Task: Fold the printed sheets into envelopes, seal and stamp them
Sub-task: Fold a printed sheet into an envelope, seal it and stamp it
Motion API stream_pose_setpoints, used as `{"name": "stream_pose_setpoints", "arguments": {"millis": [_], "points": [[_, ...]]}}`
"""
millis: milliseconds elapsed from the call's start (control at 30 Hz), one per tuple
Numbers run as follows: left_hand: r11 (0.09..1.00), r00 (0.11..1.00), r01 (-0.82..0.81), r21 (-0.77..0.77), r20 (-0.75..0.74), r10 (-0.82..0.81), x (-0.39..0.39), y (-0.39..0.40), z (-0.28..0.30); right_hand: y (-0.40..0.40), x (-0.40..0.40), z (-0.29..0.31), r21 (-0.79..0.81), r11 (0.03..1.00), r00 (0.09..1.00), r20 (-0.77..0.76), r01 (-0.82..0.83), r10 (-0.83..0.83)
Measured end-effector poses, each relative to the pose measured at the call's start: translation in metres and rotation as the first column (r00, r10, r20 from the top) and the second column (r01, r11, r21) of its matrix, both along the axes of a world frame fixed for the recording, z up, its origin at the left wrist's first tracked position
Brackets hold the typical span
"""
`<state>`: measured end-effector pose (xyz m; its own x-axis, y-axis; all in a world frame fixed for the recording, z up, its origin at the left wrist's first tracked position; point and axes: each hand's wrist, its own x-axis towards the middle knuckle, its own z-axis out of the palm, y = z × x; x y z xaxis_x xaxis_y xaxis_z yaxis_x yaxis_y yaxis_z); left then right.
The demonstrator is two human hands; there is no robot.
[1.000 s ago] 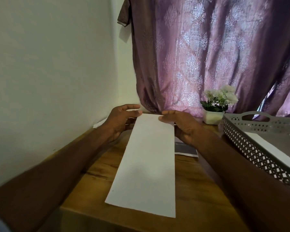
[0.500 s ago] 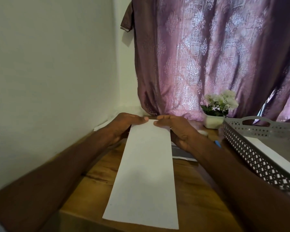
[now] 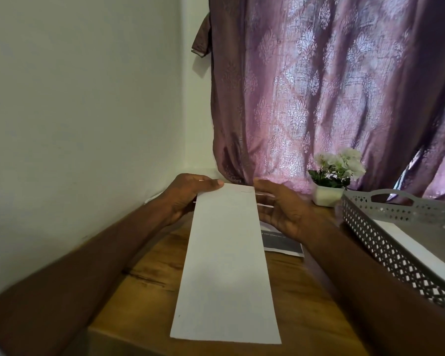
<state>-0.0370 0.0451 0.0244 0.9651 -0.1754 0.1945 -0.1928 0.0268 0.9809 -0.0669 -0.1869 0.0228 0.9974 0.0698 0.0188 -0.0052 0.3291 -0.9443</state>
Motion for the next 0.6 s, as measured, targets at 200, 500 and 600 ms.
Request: {"name": "stream_pose_setpoints", "arguments": {"millis": [200,500,600], "points": [[0.997,1.0,-0.015,0.071,0.023,0.013,0.0,-0.002,-0.001,0.014,0.001,-0.001,-0.047,0.998,0.998,0.052,0.044,-0.041],[0.958,0.962,-0.27,0.093,0.063,0.265,0.004,0.0,0.002,0.005,0.002,0.002,-0.003,0.998,0.996,0.063,0.07,-0.07],[0.952,0.956,-0.292,0.096,0.005,0.293,0.004,0.0,0.001,0.007,0.001,0.002,-0.015,0.998,0.997,0.056,0.062,-0.061]]}}
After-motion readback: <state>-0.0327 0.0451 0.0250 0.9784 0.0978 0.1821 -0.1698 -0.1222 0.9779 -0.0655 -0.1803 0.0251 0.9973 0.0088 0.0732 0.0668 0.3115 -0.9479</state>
